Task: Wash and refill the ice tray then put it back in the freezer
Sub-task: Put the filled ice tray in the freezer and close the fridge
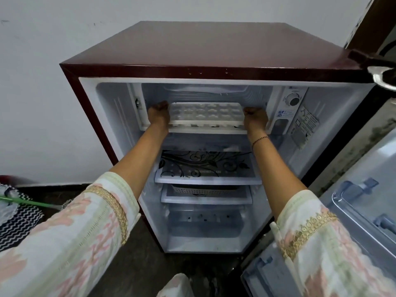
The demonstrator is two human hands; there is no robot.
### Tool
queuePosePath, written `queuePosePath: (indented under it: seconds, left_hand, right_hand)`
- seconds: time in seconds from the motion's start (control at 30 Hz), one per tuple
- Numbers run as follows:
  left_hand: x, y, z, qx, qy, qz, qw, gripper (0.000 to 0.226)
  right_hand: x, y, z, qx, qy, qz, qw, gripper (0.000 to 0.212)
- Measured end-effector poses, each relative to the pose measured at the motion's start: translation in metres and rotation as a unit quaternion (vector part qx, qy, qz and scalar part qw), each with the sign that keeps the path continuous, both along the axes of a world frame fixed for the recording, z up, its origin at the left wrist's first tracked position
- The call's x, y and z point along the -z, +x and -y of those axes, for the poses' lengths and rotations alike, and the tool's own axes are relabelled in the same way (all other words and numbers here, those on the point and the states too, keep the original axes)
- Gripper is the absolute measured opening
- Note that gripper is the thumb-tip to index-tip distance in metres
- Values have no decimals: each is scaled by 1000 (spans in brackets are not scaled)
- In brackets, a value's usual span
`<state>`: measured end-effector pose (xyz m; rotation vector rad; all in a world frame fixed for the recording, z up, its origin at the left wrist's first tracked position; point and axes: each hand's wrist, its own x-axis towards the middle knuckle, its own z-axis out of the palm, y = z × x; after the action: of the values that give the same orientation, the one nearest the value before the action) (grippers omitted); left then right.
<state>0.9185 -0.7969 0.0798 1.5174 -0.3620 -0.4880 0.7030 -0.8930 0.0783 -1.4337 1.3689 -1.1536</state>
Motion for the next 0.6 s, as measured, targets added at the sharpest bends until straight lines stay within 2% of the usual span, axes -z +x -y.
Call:
queuePosePath:
  seconds: [0.1, 0.23, 0.33, 0.43, 0.6]
  left_hand:
    - [2, 4, 13, -13, 10, 34, 999, 25]
    - [6, 15, 28, 20, 53, 92, 994, 25]
    - [9, 21, 39, 17, 85, 131, 988, 19]
    - [11, 26, 48, 17, 96, 143, 985, 26]
    - [16, 40, 68, 21, 74, 145, 986, 29]
  right_hand:
    - [7, 6, 14, -6, -15, -1, 1000, 21]
    - [11, 16, 33, 3, -36, -61, 997, 46]
    - [11, 20, 42, 18, -63, -112, 992, 48]
    - [15, 26, 48, 4, -84, -137, 987, 47]
    - [19, 35, 63, -17, -119, -170, 978, 46]
